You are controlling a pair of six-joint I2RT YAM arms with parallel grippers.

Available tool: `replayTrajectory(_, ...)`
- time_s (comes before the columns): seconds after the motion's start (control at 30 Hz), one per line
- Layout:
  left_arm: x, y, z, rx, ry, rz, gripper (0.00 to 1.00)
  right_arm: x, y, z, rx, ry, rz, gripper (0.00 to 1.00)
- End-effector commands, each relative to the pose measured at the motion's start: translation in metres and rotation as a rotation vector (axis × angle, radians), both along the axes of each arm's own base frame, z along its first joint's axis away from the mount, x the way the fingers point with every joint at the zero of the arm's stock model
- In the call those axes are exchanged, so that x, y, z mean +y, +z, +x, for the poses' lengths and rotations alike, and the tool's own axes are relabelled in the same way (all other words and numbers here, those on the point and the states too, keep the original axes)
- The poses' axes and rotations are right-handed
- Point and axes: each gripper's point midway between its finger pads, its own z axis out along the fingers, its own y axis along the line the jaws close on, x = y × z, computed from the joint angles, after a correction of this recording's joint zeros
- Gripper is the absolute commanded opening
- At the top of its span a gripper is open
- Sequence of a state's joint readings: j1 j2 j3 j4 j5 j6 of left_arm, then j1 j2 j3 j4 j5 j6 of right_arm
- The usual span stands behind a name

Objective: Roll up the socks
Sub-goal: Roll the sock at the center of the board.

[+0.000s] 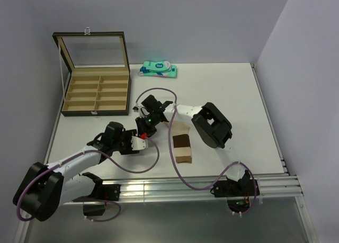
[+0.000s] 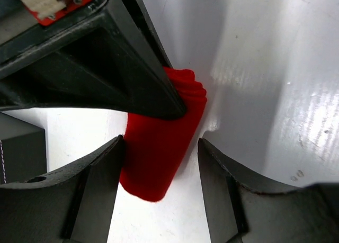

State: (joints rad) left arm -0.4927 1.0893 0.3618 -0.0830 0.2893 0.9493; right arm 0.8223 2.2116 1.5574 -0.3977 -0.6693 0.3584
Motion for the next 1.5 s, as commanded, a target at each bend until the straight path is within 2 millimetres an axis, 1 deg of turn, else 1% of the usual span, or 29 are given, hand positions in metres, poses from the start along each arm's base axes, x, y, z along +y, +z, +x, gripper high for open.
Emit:
replayTrajectory(0.0,-0.002,-0.003,0.008,-0.023,-0.008,0.017,0.62,-0.052,-0.067,-0.014,0.060,-0.016,-0.273,0.00)
replayTrajectory(0.07,-0.001,-0.007,0.010,-0.024,-0.008,0.031,0.61,-0.052,-0.067,-0.016,0.069,-0.008,-0.270,0.00)
replayTrajectory(0.2,0.002,-0.016,0.007,-0.013,-0.021,0.056,0.60,-0.053,-0.069,-0.017,0.080,0.001,-0.270,0.00)
replayTrajectory(0.4,0.002,-0.018,0.005,0.015,-0.043,0.086,0.51,-0.051,-0.066,-0.015,0.090,0.007,-0.255,0.02)
replayTrajectory(0.43,0.002,-0.019,0.003,0.030,-0.052,0.093,0.45,-0.050,-0.065,-0.016,0.092,0.011,-0.252,0.02)
replayTrajectory(0.5,0.003,-0.025,-0.003,0.082,-0.070,0.118,0.41,-0.049,-0.063,-0.015,0.094,0.013,-0.246,0.04)
replayTrajectory(0.57,0.003,-0.028,-0.005,0.128,-0.082,0.137,0.32,-0.049,-0.061,-0.015,0.097,0.017,-0.244,0.04)
replayTrajectory(0.6,0.005,-0.033,-0.012,0.176,-0.091,0.156,0.28,-0.048,-0.060,-0.016,0.097,0.019,-0.240,0.05)
replayTrajectory(0.63,0.005,-0.034,-0.014,0.201,-0.094,0.164,0.21,-0.049,-0.060,-0.016,0.099,0.019,-0.243,0.06)
replayTrajectory(0.67,0.004,-0.036,-0.013,0.222,-0.093,0.167,0.18,-0.049,-0.059,-0.016,0.097,0.020,-0.241,0.07)
replayTrajectory(0.7,0.004,-0.038,-0.018,0.250,-0.097,0.173,0.13,-0.049,-0.060,-0.017,0.098,0.021,-0.240,0.10)
replayTrajectory(0.73,0.003,-0.038,-0.016,0.254,-0.092,0.171,0.08,-0.049,-0.058,-0.015,0.092,0.017,-0.237,0.12)
replayTrajectory(0.77,0.003,-0.038,-0.017,0.260,-0.091,0.170,0.06,-0.049,-0.057,-0.015,0.086,0.014,-0.235,0.16)
replayTrajectory(0.8,0.003,-0.039,-0.018,0.267,-0.088,0.167,0.04,-0.050,-0.056,-0.015,0.084,0.010,-0.235,0.23)
replayTrajectory(0.83,0.002,-0.038,-0.016,0.260,-0.085,0.161,0.00,-0.048,-0.054,-0.013,0.073,0.005,-0.226,0.26)
replayTrajectory(0.87,0.002,-0.037,-0.016,0.261,-0.081,0.156,0.00,-0.049,-0.051,-0.013,0.069,-0.004,-0.222,0.29)
replayTrajectory(0.9,0.002,-0.037,-0.016,0.265,-0.074,0.154,0.00,-0.048,-0.049,-0.012,0.063,-0.009,-0.219,0.35)
replayTrajectory(0.97,0.000,-0.037,-0.017,0.272,-0.069,0.145,0.00,-0.047,-0.044,-0.011,0.048,-0.021,-0.201,0.41)
replayTrajectory(1.0,0.000,-0.036,-0.017,0.277,-0.062,0.139,0.00,-0.044,-0.034,-0.008,0.031,-0.036,-0.182,0.46)
replayTrajectory(1.03,-0.002,-0.035,-0.017,0.277,-0.058,0.126,0.00,-0.042,-0.030,-0.005,0.013,-0.048,-0.171,0.47)
replayTrajectory(1.07,-0.004,-0.032,-0.015,0.273,-0.051,0.115,0.00,-0.045,-0.029,-0.003,0.007,-0.072,-0.182,0.48)
replayTrajectory(1.1,-0.005,-0.030,-0.014,0.277,-0.035,0.100,0.00,-0.044,-0.018,0.000,-0.017,-0.087,-0.164,0.50)
replayTrajectory(1.17,-0.008,-0.025,-0.011,0.280,-0.023,0.080,0.00,-0.045,-0.011,0.007,-0.049,-0.134,-0.167,0.52)
replayTrajectory(1.2,-0.009,-0.023,-0.010,0.290,-0.012,0.072,0.00,-0.045,0.001,0.011,-0.076,-0.151,-0.153,0.53)
replayTrajectory(1.3,-0.012,-0.016,-0.004,0.299,0.011,0.047,0.00,-0.050,0.015,0.021,-0.122,-0.219,-0.152,0.56)
replayTrajectory(1.33,-0.013,-0.013,-0.002,0.297,0.014,0.037,0.00,-0.050,0.029,0.025,-0.152,-0.238,-0.125,0.56)
replayTrajectory(1.4,-0.013,-0.006,0.003,0.303,0.032,0.009,0.00,-0.058,0.035,0.032,-0.174,-0.295,-0.134,0.57)
replayTrajectory(1.43,-0.013,0.000,0.010,0.295,0.044,-0.007,0.00,-0.061,0.036,0.033,-0.179,-0.315,-0.129,0.57)
replayTrajectory(1.47,-0.013,0.003,0.013,0.293,0.051,-0.013,0.00,-0.064,0.047,0.036,-0.189,-0.346,-0.110,0.57)
